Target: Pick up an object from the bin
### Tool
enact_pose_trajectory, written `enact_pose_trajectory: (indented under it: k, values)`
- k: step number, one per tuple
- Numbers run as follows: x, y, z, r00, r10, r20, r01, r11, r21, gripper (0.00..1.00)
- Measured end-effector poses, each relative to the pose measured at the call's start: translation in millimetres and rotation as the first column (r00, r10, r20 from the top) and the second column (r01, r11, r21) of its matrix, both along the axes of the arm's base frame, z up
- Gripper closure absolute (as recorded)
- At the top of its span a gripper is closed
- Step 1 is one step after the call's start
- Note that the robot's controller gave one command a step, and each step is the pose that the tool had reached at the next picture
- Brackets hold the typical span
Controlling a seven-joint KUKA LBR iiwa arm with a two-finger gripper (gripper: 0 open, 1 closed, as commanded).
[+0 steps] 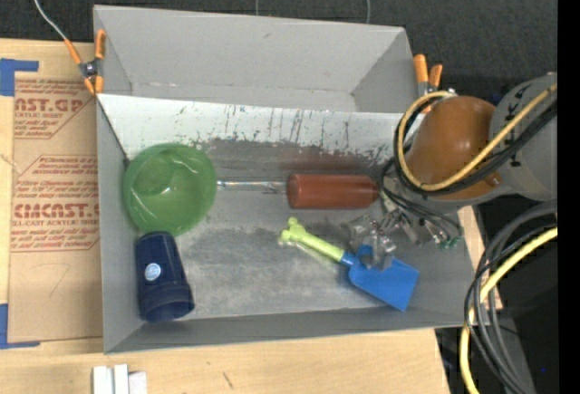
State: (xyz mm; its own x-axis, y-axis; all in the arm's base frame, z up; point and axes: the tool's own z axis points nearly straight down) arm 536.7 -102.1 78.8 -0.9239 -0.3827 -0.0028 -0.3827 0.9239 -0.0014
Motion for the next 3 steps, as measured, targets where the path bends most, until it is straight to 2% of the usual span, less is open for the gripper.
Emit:
enact_pose_trajectory:
  k: [3]
  values:
    - [0.0, 0.0, 0.0, 1.0, 0.0, 0.0, 0.0, 1.0, 0.0, 1.0]
